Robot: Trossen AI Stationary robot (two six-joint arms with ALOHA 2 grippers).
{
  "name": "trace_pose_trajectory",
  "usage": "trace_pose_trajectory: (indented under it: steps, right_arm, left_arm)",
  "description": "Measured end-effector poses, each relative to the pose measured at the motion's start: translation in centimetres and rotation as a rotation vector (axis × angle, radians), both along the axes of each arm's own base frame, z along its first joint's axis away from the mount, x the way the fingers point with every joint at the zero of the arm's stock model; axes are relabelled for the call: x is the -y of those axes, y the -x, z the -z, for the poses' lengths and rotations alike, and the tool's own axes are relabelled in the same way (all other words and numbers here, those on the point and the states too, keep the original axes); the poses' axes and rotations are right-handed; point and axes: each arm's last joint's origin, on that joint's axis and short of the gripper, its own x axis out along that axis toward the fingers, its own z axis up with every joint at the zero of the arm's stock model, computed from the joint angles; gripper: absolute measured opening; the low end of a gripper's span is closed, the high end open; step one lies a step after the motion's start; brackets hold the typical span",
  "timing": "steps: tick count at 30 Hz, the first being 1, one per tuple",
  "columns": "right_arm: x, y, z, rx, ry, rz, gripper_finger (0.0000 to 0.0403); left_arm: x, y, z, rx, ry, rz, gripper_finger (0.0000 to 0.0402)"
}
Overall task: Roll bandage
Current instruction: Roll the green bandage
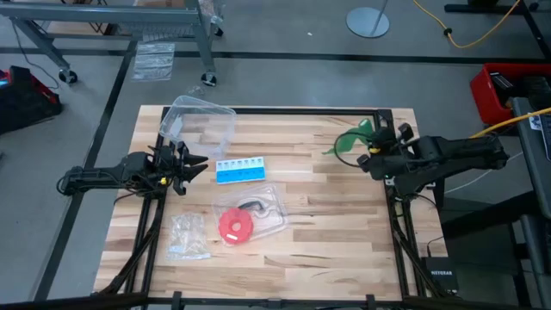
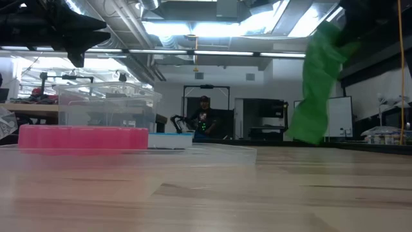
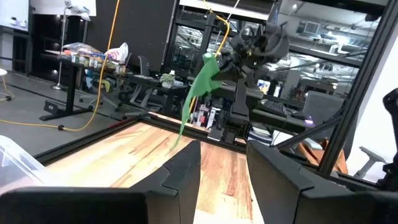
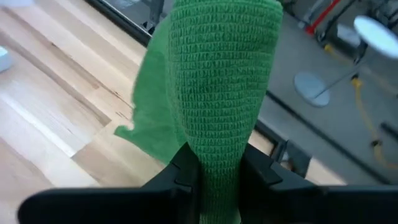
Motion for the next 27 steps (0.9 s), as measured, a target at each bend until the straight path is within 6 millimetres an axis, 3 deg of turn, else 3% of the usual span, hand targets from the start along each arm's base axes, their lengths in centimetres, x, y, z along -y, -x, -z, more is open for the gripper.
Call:
trace_pose_trajectory:
  steps: [4,13,19,27]
  right_arm:
    - [0.3,-2.3,-0.4,-0.135,0.049,-0.058,0.0067]
    - [-0.4,-6.6,2.4,-0.369,-0.001,-0.102,0.0067]
    - [-1.3,-7.9,3.9,-0.409,-0.146,-0.119,0.0067]
    - [-4.1,-8.6,4.2,-0.285,-0.260,-0.192,0.0067]
  left_arm:
    - [0.0,0.0,0.0,0.000,-0.001,0.000,0.0124]
    - [0.0,-0.1,0.6,-0.057,0.012,0.002,0.0124]
    - [0.0,-0.1,1.1,-0.108,0.034,0.003,0.0124]
    - [0.0,-0.1,1.1,-0.112,0.012,-0.004,0.0124]
